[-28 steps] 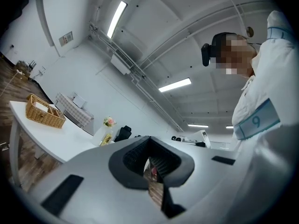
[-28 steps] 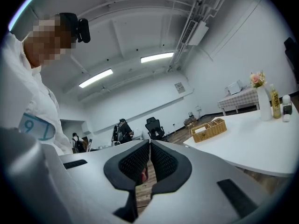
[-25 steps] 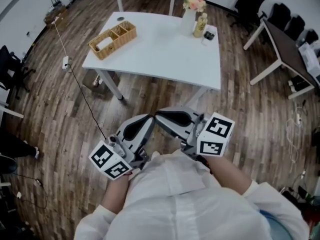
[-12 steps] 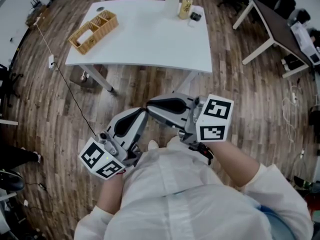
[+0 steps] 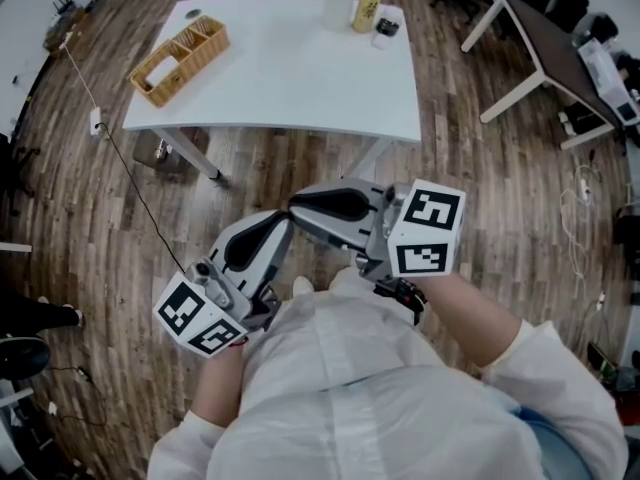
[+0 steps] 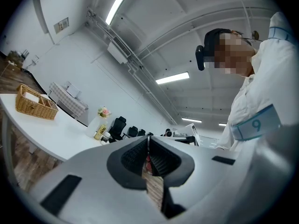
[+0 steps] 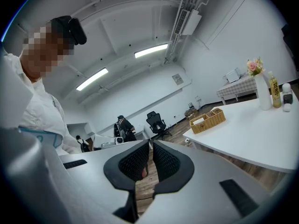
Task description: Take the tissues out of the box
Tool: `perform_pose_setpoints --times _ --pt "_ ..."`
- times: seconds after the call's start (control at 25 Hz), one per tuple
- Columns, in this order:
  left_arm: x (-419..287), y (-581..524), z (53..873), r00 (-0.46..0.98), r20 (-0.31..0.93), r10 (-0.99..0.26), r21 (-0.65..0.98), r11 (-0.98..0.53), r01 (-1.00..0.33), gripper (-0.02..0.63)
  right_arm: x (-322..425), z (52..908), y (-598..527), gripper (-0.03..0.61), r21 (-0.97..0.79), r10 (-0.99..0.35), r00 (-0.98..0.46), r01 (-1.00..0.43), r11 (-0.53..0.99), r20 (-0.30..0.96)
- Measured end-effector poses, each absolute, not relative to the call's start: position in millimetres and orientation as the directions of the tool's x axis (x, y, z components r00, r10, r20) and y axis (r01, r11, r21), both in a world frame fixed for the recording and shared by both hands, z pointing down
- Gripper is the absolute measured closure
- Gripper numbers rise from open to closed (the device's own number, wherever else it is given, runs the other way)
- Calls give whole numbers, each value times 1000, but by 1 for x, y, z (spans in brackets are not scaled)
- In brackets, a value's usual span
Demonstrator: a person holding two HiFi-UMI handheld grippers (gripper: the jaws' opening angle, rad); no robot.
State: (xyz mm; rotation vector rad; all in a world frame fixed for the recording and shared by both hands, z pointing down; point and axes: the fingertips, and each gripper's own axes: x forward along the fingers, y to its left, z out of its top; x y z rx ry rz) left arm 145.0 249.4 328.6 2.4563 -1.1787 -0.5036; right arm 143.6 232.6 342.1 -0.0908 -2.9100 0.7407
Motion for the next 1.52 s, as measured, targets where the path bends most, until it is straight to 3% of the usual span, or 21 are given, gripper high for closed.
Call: perform_pose_setpoints --times 0.88,1.52 --pt "120 228 339 575 -141 -806 488 -562 -668 611 116 354 210 543 -477 135 -978 42 878 161" --pt "36 106 347 508 -87 -857 489 -481 -727 604 28 363 89 543 -512 233 -962 129 849 143"
